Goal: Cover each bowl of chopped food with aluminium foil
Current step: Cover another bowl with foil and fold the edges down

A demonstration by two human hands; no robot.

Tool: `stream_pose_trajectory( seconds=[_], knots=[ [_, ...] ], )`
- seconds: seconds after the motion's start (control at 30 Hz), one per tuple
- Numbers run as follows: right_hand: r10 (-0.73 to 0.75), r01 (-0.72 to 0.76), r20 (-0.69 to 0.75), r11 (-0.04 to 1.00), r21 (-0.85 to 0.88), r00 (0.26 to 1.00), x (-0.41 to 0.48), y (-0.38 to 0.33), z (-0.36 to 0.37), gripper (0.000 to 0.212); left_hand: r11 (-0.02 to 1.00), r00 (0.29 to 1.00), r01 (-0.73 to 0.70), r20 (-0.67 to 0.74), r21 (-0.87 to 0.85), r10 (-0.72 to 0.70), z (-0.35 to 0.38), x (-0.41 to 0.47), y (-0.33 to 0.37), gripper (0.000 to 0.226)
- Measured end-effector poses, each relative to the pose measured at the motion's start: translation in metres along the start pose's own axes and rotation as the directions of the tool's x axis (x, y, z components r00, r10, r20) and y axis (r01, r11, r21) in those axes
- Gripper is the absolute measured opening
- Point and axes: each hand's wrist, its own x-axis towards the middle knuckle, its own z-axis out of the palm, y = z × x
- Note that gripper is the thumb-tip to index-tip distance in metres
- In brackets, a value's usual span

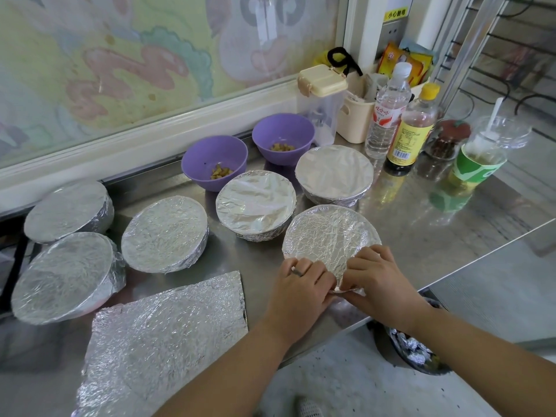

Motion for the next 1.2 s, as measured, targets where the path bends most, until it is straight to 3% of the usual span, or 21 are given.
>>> stream_pose_trajectory(
  seconds=[0.37, 0.53, 0.63, 0.73, 0.87, 0.97, 1.2],
  knots=[
    [0.007, -0.008, 0.016, 0.999, 0.039, 1.0, 0.002, 0.005, 0.0, 0.028, 0.999, 0.999, 0.017, -0.044, 0.028, -0.016, 0.005, 0.002, 0.005, 0.019],
    [-0.049, 0.051, 0.038, 0.998, -0.048, 0.998, -0.003, 0.019, -0.011, 0.026, 0.996, 1.0, -0.003, 0.006, -0.091, 0.003, 0.0, 0.0, 0.0, 0.026],
    [-0.011, 0.018, 0.068, 0.995, -0.096, 0.998, -0.008, 0.035, -0.025, 0.024, 0.991, 0.999, -0.043, 0.018, -0.124, 0.046, -0.009, -0.01, -0.023, 0.032],
    [0.004, 0.005, 0.084, 0.994, -0.106, 0.996, -0.008, 0.027, -0.031, 0.035, 0.989, 0.999, -0.023, 0.043, -0.147, 0.03, -0.013, -0.021, -0.045, 0.031],
    [-0.06, 0.06, 0.001, 0.994, -0.091, 0.998, 0.008, -0.008, -0.008, 0.029, 0.98, 0.997, 0.035, 0.073, -0.198, -0.021, -0.016, -0.013, -0.049, 0.028],
    [0.014, -0.024, -0.109, 0.996, -0.089, 0.994, 0.017, -0.019, 0.01, 0.02, 0.978, 0.998, 0.039, 0.061, -0.206, -0.027, -0.014, -0.004, -0.045, 0.021],
    [-0.032, 0.018, -0.213, 0.997, -0.069, 0.977, 0.013, -0.015, 0.015, 0.032, 0.98, 1.0, 0.01, 0.018, -0.2, -0.007, -0.012, 0.003, -0.038, 0.011]
  ],
)
